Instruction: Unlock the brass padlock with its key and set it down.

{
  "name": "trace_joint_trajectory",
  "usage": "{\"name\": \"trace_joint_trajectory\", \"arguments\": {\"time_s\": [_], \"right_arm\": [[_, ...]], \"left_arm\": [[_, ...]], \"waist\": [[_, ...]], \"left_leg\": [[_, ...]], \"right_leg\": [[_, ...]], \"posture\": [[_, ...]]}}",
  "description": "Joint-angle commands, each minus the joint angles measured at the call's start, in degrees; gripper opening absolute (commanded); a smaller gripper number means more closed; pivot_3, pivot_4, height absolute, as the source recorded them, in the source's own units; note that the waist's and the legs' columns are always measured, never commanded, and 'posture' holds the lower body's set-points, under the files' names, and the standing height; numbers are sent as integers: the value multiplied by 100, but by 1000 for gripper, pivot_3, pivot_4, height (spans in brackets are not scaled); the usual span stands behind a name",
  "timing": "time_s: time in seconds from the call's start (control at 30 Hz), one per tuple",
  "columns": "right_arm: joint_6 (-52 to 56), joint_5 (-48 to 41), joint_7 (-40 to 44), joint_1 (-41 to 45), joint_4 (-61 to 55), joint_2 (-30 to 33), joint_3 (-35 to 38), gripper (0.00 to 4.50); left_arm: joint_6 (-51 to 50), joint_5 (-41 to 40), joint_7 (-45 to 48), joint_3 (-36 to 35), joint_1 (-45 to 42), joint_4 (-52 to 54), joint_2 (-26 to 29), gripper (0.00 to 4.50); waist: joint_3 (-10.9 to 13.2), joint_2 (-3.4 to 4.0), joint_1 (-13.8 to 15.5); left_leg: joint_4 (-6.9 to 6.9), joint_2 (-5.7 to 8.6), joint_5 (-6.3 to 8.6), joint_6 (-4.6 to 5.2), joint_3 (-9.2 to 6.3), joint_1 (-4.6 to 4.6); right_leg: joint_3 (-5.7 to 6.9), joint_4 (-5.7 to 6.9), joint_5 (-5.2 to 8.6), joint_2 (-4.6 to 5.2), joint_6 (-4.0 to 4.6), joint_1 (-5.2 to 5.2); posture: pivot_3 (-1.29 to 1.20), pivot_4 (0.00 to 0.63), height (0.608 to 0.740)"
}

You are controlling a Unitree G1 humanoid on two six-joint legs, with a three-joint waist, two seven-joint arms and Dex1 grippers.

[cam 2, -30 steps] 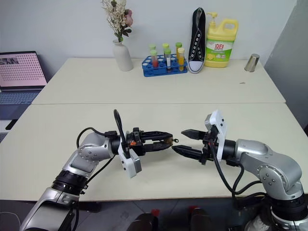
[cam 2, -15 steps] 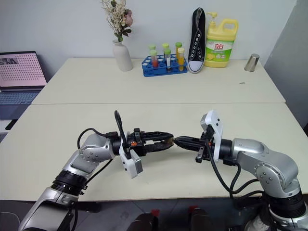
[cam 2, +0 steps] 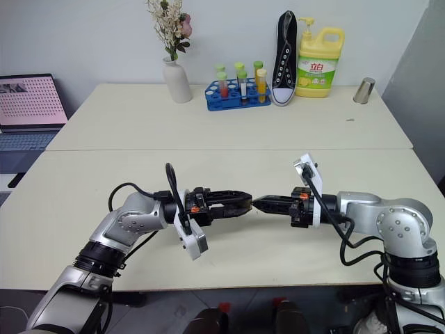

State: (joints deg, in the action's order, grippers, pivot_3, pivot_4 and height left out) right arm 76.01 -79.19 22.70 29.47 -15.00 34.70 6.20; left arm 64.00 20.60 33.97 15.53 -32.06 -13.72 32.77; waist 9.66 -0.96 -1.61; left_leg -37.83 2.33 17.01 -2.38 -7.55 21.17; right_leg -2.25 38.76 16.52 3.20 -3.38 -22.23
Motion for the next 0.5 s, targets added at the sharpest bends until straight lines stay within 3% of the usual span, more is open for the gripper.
{"name": "trace_joint_trajectory", "arguments": {"time_s": [0.03,0.5], "right_arm": [[127,-1036,-689,231,503,-31,192,0],[-365,-2709,-2173,297,807,98,-385,0]], "left_arm": [[189,199,-229,-46,-112,-103,111,968],[262,380,-560,68,-106,-92,235,968]], "waist": [[0,0,-1],[0,1,-7]], "left_leg": [[0,0,0,0,0,1],[-1,-3,0,1,-2,9]], "right_leg": [[0,2,0,0,0,-1],[0,5,0,0,0,-7]], "posture": [[0,150,740],[0,150,740]]}}
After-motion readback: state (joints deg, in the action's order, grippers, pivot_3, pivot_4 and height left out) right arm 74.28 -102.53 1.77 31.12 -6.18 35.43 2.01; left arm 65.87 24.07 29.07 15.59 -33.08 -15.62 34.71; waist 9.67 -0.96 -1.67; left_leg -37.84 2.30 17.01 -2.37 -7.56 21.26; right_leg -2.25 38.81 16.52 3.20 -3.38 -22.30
